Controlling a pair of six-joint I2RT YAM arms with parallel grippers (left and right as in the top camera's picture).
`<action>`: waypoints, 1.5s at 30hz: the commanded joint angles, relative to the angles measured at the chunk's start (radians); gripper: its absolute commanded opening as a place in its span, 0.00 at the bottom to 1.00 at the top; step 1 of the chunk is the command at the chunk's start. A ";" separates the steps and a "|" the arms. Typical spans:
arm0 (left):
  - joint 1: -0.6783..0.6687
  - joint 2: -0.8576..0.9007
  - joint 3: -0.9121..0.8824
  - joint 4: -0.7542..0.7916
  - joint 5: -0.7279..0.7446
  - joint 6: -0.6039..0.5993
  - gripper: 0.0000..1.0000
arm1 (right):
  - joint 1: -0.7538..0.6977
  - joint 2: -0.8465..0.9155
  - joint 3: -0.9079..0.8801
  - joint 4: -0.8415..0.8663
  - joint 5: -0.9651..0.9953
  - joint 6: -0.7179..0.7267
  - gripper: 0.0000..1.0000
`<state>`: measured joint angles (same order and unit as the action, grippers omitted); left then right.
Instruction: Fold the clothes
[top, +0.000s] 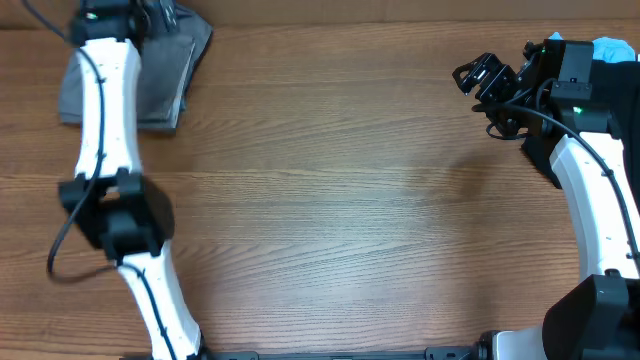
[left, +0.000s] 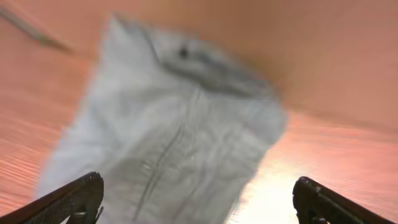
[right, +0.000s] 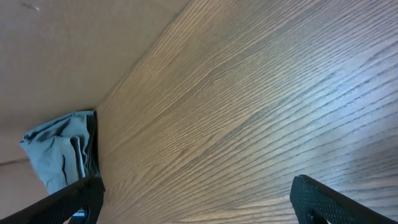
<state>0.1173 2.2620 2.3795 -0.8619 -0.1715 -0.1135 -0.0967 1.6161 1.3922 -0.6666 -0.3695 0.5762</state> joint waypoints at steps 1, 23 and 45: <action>-0.026 -0.193 0.012 -0.131 0.032 -0.006 1.00 | -0.001 0.001 0.003 0.006 -0.006 0.004 1.00; -0.026 -1.025 -0.024 -0.827 0.423 -0.006 1.00 | -0.001 0.001 0.003 0.006 -0.006 0.004 1.00; -0.026 -1.341 -0.278 -0.826 0.482 -0.138 1.00 | -0.001 0.001 0.003 0.006 -0.006 0.004 1.00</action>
<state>0.0929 0.9310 2.1929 -1.6905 0.2867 -0.2348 -0.0967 1.6161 1.3922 -0.6659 -0.3702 0.5766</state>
